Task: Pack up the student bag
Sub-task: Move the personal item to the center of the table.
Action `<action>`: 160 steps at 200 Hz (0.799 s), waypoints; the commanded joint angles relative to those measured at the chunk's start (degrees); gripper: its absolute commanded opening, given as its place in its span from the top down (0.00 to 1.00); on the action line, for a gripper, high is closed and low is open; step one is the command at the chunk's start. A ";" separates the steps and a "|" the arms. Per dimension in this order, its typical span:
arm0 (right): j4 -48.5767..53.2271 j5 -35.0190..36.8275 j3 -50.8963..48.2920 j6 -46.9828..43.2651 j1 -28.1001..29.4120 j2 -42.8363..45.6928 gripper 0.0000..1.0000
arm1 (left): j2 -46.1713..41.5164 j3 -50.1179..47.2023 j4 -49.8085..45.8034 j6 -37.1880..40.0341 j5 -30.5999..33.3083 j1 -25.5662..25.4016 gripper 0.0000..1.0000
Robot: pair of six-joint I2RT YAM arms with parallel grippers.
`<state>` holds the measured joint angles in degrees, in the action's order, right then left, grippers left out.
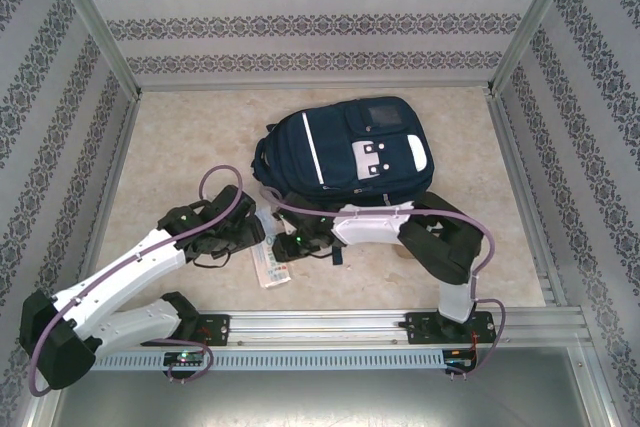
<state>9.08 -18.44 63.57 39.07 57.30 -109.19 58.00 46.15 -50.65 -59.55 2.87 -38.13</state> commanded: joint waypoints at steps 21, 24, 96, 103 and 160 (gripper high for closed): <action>0.79 -1.33 7.30 -1.75 -3.45 -1.01 0.76 | -0.56 -2.44 -2.30 -2.95 1.45 0.51 0.28; 1.04 -1.32 7.35 -1.95 -3.69 -0.51 0.76 | -0.40 -2.63 -2.22 -3.11 1.56 0.51 0.28; 5.29 0.22 0.42 -6.78 -9.52 13.77 0.70 | 4.11 -9.60 7.16 -8.52 -2.23 0.34 0.39; 5.82 -0.47 0.57 -7.37 -9.57 13.70 0.72 | 4.14 -10.55 8.59 -8.98 -2.55 0.34 0.40; 2.16 -6.92 -0.08 -5.66 -6.27 6.21 0.78 | 3.31 -18.83 20.71 -12.34 -5.53 0.34 0.48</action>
<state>12.29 -22.02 65.12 33.08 49.01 -99.50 62.04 29.67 -36.25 -69.06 -1.45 -38.13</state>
